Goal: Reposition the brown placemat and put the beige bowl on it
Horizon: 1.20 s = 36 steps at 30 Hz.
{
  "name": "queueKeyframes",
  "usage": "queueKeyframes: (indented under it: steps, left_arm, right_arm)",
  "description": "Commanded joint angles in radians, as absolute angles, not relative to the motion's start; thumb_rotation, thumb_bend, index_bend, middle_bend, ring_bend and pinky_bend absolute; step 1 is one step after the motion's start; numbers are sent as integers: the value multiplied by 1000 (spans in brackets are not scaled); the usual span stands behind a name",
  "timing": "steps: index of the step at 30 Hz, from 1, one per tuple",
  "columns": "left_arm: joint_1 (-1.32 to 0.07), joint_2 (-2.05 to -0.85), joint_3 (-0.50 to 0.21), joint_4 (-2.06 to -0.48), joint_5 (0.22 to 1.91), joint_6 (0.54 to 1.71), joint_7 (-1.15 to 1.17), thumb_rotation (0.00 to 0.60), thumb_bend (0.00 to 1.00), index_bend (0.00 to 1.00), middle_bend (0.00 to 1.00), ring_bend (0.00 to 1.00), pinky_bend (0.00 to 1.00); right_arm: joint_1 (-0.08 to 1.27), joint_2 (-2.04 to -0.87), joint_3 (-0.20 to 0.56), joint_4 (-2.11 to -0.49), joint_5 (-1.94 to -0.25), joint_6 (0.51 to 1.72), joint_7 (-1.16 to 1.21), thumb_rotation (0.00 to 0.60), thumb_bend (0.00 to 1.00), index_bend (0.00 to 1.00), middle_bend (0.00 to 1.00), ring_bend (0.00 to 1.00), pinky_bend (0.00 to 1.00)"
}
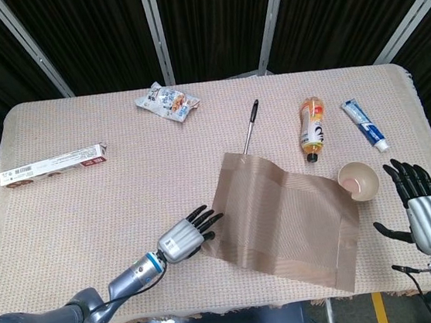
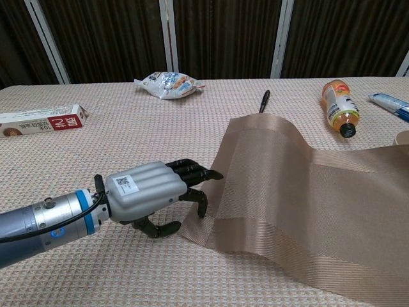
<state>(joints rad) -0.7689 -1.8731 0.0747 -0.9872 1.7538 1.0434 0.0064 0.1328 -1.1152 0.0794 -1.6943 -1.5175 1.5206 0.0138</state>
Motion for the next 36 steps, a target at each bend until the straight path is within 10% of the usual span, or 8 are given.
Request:
queueKeyframes:
  steps: [1,36]
  left_arm:
    - [-768,-1877,75,-987,1748,1041,2,600,451,382,0,0,0]
    - [-680,-1680,105,-1170,1702,1150,13,600,531,654,0,0,0]
  right_arm:
    - [131,-1114,80,-1695,-1521,1522,18,600,0,0,0,0,0]
    - [109,-1089,81,-1720,-1592,1576,60,600,0,0,0,0,0]
